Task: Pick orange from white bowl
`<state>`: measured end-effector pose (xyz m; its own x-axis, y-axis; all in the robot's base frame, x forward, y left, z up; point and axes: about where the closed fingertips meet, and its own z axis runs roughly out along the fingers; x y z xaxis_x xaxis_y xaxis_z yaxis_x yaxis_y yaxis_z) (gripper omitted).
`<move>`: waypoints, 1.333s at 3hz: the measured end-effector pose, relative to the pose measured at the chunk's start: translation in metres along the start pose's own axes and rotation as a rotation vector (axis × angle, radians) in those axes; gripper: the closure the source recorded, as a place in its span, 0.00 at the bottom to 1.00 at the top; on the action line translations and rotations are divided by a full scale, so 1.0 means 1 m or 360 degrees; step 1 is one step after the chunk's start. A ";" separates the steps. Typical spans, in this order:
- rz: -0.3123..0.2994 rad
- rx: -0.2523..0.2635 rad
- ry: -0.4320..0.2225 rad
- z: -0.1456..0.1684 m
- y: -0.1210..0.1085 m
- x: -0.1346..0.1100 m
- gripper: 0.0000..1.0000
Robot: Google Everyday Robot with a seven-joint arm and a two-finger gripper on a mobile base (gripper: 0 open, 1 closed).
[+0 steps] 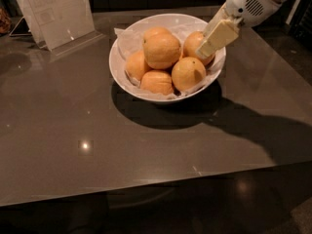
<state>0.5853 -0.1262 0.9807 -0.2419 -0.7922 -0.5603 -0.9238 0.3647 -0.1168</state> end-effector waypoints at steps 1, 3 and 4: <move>-0.0085 -0.0086 -0.0003 0.018 0.000 -0.017 0.28; -0.0247 -0.0180 -0.0011 0.040 -0.003 -0.055 0.30; -0.0278 -0.0230 0.0001 0.055 -0.005 -0.067 0.29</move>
Offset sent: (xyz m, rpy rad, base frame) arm 0.0292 0.0660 0.0025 -0.0287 0.0145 0.2298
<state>0.6226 -0.0482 0.9742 -0.0745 -0.8376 -0.5412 -0.9845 0.1481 -0.0936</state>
